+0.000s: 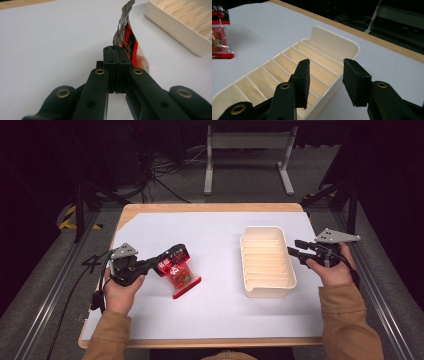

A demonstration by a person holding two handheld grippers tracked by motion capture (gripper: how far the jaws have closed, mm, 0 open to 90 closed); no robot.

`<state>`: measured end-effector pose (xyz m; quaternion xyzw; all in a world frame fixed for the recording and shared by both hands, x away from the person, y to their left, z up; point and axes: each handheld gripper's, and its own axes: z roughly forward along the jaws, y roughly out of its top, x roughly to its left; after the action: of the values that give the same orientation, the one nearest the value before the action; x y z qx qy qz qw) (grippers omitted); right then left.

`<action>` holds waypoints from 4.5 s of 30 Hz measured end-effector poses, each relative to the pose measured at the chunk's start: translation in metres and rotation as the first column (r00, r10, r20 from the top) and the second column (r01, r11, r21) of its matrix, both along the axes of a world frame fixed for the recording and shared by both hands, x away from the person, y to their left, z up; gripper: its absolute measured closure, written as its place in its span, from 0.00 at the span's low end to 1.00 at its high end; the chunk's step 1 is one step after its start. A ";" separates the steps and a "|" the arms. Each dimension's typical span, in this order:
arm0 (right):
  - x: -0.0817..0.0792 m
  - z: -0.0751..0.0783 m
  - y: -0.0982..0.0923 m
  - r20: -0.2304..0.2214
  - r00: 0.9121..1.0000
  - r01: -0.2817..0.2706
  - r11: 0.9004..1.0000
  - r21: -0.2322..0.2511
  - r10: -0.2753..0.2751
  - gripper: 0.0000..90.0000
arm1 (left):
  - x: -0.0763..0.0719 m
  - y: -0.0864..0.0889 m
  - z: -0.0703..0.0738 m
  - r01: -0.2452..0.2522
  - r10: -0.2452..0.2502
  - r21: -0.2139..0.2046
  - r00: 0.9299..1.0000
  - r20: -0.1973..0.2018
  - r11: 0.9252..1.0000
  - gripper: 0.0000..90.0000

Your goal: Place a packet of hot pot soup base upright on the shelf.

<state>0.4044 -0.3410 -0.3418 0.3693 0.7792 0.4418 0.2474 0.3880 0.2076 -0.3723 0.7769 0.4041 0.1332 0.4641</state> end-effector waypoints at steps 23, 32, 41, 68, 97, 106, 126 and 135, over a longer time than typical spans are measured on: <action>-0.022 0.024 0.041 0.047 0.976 -0.214 0.976 0.050 0.212 0.69 | -0.039 -0.048 0.050 0.239 -0.240 0.016 0.966 0.099 0.971 1.00; -0.036 0.032 0.070 0.058 0.945 -0.325 0.945 0.036 0.323 0.65 | -0.059 -0.069 0.067 0.337 -0.336 0.024 0.931 0.144 0.941 1.00; -0.048 0.034 0.095 0.037 0.887 -0.460 0.887 0.022 0.459 0.62 | -0.074 -0.088 0.076 0.395 -0.393 0.021 0.908 0.146 0.919 1.00; -0.069 0.035 0.128 0.040 0.757 -0.649 0.758 -0.065 0.652 1.00 | -0.088 -0.114 0.073 0.484 -0.480 0.019 0.861 0.171 0.875 0.99; -0.084 0.074 0.087 0.255 0.807 -0.534 0.843 -0.071 0.533 1.00 | -0.077 -0.083 0.077 0.369 -0.353 -0.032 0.908 0.223 0.929 0.53; -0.084 0.081 0.069 0.283 0.829 -0.484 0.872 -0.068 0.482 1.00 | -0.072 -0.069 0.078 0.313 -0.300 -0.021 0.926 0.229 0.949 0.49; -0.076 0.083 0.042 0.298 0.874 -0.386 0.921 -0.057 0.385 1.00 | -0.057 -0.044 0.072 0.197 -0.186 -0.031 0.959 0.215 0.980 0.46; -0.071 0.080 0.035 0.290 0.888 -0.352 0.933 -0.068 0.356 1.00 | -0.053 -0.038 0.068 0.172 -0.161 -0.033 0.966 0.203 0.985 0.46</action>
<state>0.3331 -0.3064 -0.2616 0.1486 0.7903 0.5245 0.2796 0.3355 0.1696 -0.3039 0.7788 0.2920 0.1608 0.5314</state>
